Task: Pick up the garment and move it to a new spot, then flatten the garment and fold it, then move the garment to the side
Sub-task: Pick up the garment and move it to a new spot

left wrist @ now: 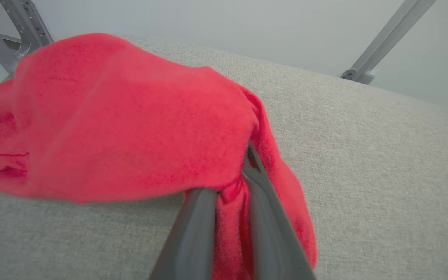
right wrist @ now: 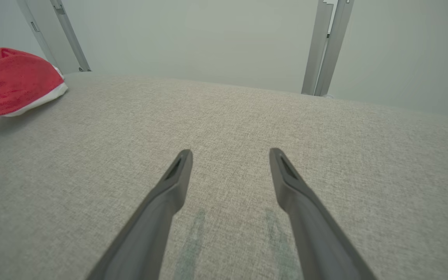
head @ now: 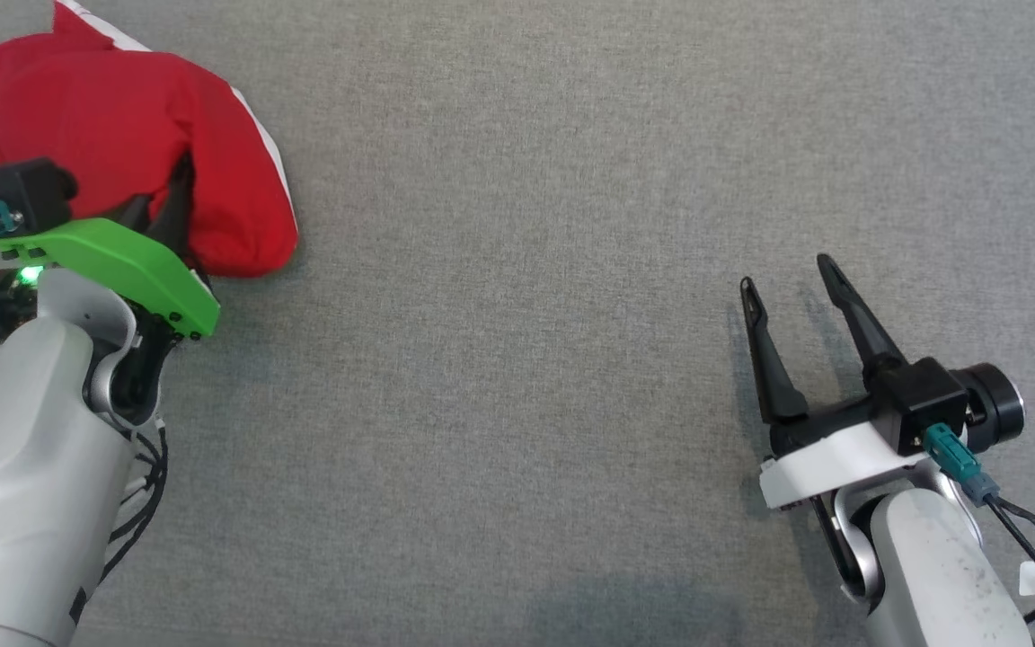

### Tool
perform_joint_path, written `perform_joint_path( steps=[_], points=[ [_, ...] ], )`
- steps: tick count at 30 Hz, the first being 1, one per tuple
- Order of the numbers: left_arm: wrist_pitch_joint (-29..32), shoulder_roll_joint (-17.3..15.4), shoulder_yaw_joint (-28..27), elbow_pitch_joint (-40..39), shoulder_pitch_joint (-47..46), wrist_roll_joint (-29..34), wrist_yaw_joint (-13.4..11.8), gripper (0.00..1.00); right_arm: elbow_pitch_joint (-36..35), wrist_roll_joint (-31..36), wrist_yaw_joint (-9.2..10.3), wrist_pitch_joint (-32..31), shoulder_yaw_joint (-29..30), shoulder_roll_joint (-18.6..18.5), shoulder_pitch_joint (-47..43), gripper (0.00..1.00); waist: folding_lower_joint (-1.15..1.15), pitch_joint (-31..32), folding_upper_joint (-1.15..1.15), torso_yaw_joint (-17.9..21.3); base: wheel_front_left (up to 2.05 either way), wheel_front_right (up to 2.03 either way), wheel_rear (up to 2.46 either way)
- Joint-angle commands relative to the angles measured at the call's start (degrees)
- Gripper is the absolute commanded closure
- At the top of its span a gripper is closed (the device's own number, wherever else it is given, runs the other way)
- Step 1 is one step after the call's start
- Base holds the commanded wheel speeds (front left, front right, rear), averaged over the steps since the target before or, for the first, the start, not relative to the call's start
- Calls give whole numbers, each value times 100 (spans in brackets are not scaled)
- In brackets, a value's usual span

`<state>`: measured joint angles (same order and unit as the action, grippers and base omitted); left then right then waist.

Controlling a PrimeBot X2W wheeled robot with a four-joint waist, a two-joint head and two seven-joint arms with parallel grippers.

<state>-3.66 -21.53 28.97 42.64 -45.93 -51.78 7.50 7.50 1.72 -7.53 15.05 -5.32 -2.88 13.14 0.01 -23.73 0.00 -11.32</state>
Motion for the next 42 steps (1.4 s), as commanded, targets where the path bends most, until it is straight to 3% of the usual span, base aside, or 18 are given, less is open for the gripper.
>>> perform_joint_path(
  steps=[1,7,13,18,22,27,32,37,38,39,40,41,42],
  points=[
    [-33,-44,115,-300,114,28,-2,100,25,-105,8,18,-34,-4,-162,0,-1,624,0,138,0,0,0],
    [246,-120,470,-2116,380,19,-48,100,4,-421,8,18,-74,-8,-530,0,-1,1177,0,639,0,0,0],
    [790,88,728,-4389,730,-189,-517,100,-88,-592,8,18,19,-5,-742,0,-1,1320,0,1188,0,0,0],
    [1302,517,943,-5979,1085,-928,-864,100,-177,-695,8,18,32,-5,-776,0,-1,1200,0,1579,0,0,0],
    [1624,797,1012,-6626,1359,-1737,-1040,100,-214,-739,8,18,28,-5,-764,0,-1,1048,0,1823,0,0,0],
    [1810,721,689,-6226,1832,-2679,-1140,100,-237,-817,8,18,46,-5,-701,0,-1,828,0,2027,0,0,0],
    [1786,724,-52,-4692,2249,-3734,-1331,100,-189,-831,8,18,68,-7,-712,0,-1,671,0,2078,0,0,0],
    [1628,829,-648,-3169,2086,-4217,-1509,100,-121,-789,8,18,64,-5,-684,0,-1,636,0,2046,0,0,0],
    [1589,897,-755,-2921,2050,-4335,-1529,93,-102,-778,8,18,62,-6,-680,0,-1,643,0,2027,0,0,0],
    [1548,903,-800,-2667,2000,-4317,-1531,67,-82,-767,8,18,61,-6,-679,0,-1,659,0,2004,0,0,0],
    [1455,889,-854,-2422,1950,-4254,-1506,25,-64,-761,8,18,54,-7,-678,0,-1,674,0,1985,0,0,0],
    [1388,882,-861,-2198,1907,-4193,-1474,0,-50,-757,8,18,44,-5,-675,0,-1,693,0,1967,0,0,0],
    [1308,905,-866,-2019,1866,-4157,-1433,0,-35,-753,8,18,37,-5,-674,0,-1,711,0,1948,0,0,0]
  ],
)
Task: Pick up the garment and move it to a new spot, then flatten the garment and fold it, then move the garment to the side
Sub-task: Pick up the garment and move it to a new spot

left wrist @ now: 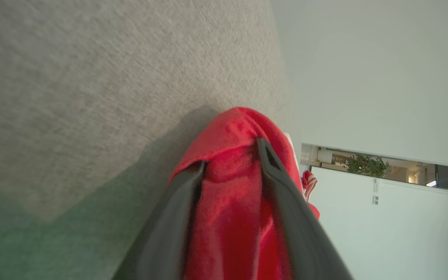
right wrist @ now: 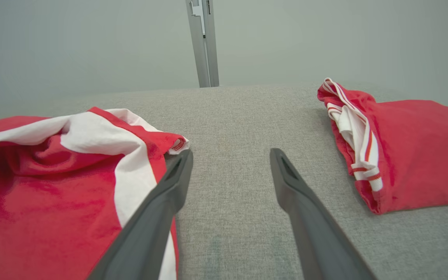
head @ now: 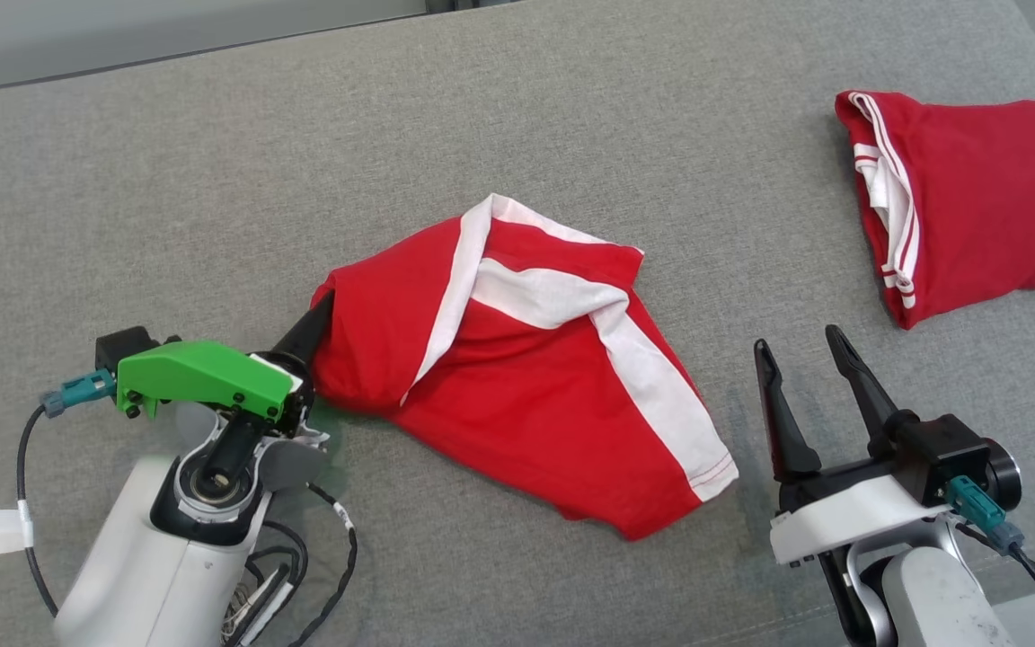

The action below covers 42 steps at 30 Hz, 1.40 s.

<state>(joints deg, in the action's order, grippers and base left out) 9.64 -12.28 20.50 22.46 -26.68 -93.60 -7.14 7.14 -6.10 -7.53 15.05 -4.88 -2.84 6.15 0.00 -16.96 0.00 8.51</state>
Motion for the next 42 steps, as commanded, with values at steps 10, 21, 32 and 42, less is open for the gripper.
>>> perform_joint_path(
  steps=[10,21,32,42],
  points=[
    [-1478,-330,250,350,104,1366,929,0,98,72,8,18,61,-13,-198,0,0,431,0,-276,0,0,0],
    [-2477,-438,-941,-973,2071,3851,603,0,1,308,8,18,471,-11,-763,0,0,1167,0,-537,0,0,0],
    [-2481,716,-2570,-1828,4109,6763,998,0,-75,430,8,18,1023,-11,-1260,0,0,1706,0,-678,0,0,0],
    [-2482,931,-3011,-1866,4127,7389,1366,0,9,338,8,18,1120,-12,-1294,0,0,1718,0,-785,0,0,0]
  ],
)
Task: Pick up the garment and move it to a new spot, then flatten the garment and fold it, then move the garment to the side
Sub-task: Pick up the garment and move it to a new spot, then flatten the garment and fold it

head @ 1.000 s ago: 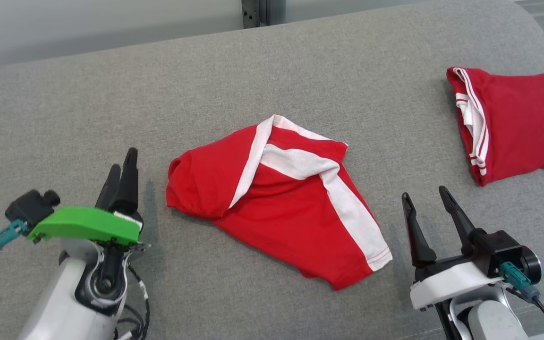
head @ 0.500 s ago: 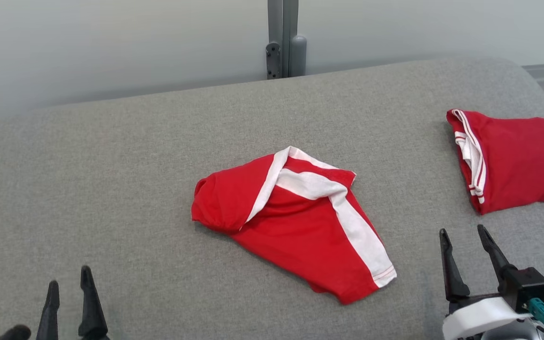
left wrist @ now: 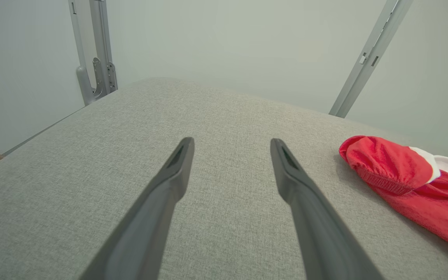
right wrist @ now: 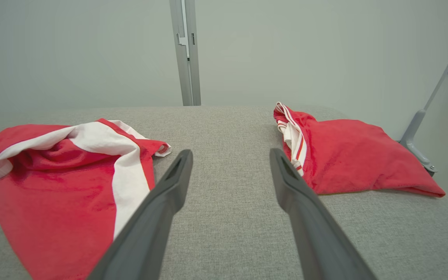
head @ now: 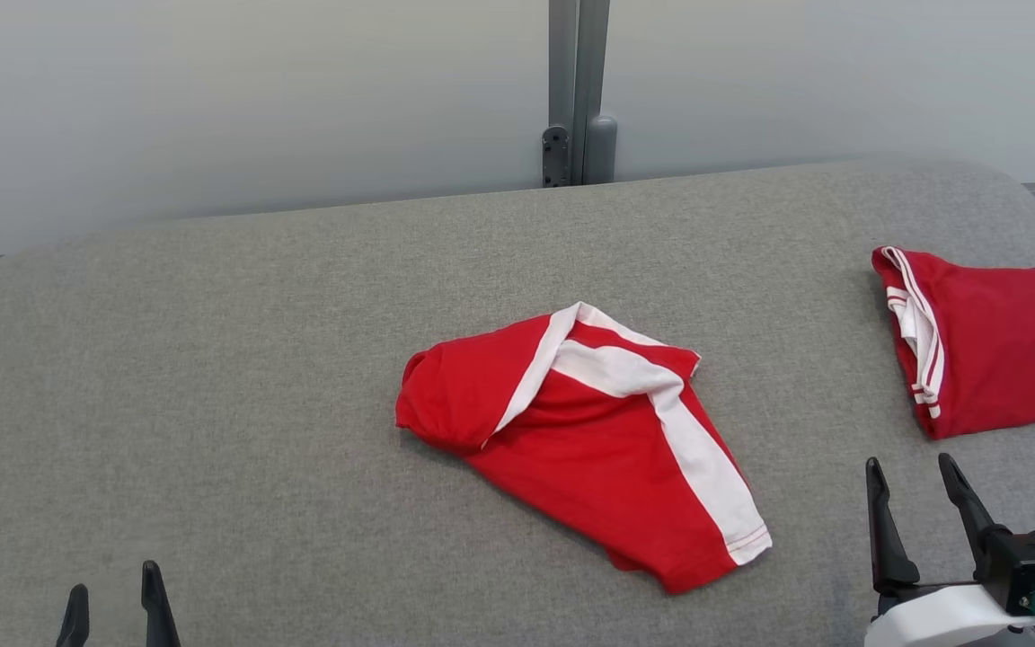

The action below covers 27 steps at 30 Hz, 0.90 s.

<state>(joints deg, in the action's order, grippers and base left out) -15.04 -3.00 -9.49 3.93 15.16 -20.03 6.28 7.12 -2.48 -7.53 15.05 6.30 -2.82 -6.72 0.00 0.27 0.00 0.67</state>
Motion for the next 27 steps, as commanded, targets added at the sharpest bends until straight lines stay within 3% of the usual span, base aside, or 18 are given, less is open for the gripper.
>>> perform_joint_path(
  steps=[1,8,12,20,24,27],
  points=[
    [-14,5,5,-13,-86,0,33,0,13,-33,8,18,-11,-14,10,0,0,-9,0,0,0,0,0],
    [-14,8,618,-35,-369,-254,79,0,0,-86,8,18,-106,-14,121,0,0,-119,0,91,0,0,0],
    [16,8,1451,139,-868,-173,113,0,-82,-106,8,18,-190,-14,266,0,0,-390,0,207,0,0,0],
    [688,-129,2772,779,-2298,296,123,0,-129,-262,8,18,-377,-15,634,0,0,-1008,0,578,0,0,0],
    [891,-165,3106,1264,-2753,581,117,0,-108,-358,8,18,-415,-14,752,0,0,-1172,0,821,0,0,0],
    [922,-214,3097,1535,-2909,721,-41,0,-97,-442,8,18,-414,-13,778,0,0,-1242,0,934,0,0,0]
  ],
)
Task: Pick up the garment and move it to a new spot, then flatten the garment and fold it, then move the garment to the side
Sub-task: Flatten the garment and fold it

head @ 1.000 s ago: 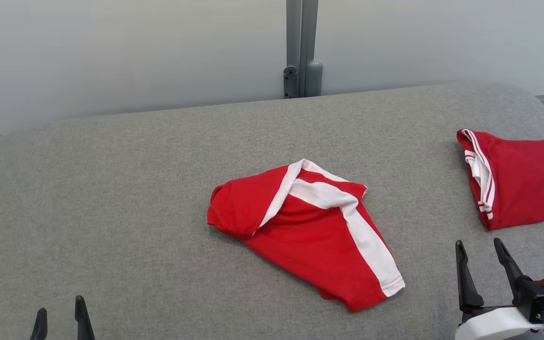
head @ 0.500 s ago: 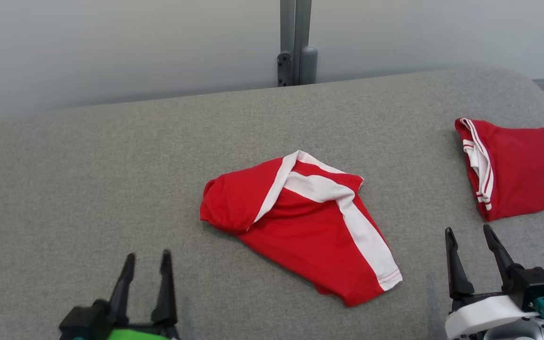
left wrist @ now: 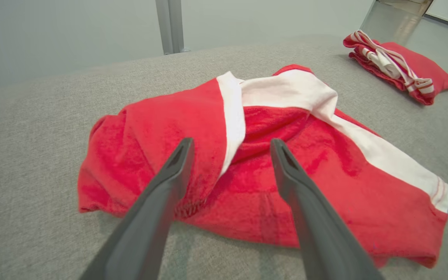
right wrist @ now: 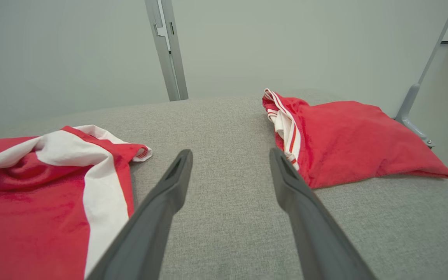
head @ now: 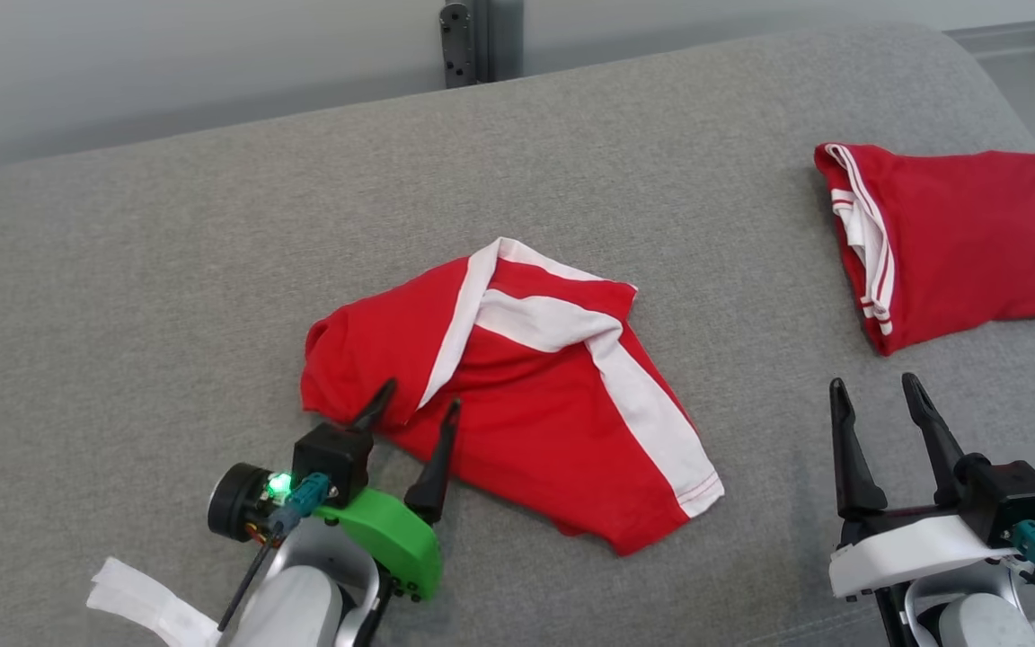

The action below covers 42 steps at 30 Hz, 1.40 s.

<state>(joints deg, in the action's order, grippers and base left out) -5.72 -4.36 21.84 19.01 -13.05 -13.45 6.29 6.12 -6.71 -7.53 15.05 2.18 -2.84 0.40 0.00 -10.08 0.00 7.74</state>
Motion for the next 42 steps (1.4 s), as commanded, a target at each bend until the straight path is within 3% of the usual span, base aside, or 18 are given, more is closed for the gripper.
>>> perform_joint_path(
  steps=[1,7,18,21,22,28,36,42],
  points=[
    [-38,-97,-72,103,-148,94,-121,0,3,-35,8,18,2,-10,75,0,0,-222,0,256,0,0,0],
    [-72,-262,-196,486,-363,226,-413,0,10,-98,8,18,23,-11,75,0,0,-272,0,355,0,0,0],
    [17,-357,-3,710,-491,333,-374,0,79,-256,8,18,14,-11,117,0,0,-303,0,373,0,0,0],
    [39,-376,20,743,-504,304,-346,96,86,-282,8,18,2,-12,124,0,0,-301,0,390,0,0,0],
    [28,-377,14,727,-523,278,-334,100,90,-283,8,18,10,-12,119,0,0,-297,0,394,0,0,0],
    [128,-298,-118,329,-628,-37,-267,100,122,-298,8,18,58,-11,61,0,0,-244,0,416,0,0,0],
    [808,-245,-428,-281,-1243,-646,-197,100,170,-299,8,18,-24,-11,138,0,0,-218,0,514,0,0,0],
    [1072,-333,-704,-125,-2063,-800,-281,100,204,-304,8,17,-88,-12,196,0,0,-221,0,711,0,0,0]
  ],
)
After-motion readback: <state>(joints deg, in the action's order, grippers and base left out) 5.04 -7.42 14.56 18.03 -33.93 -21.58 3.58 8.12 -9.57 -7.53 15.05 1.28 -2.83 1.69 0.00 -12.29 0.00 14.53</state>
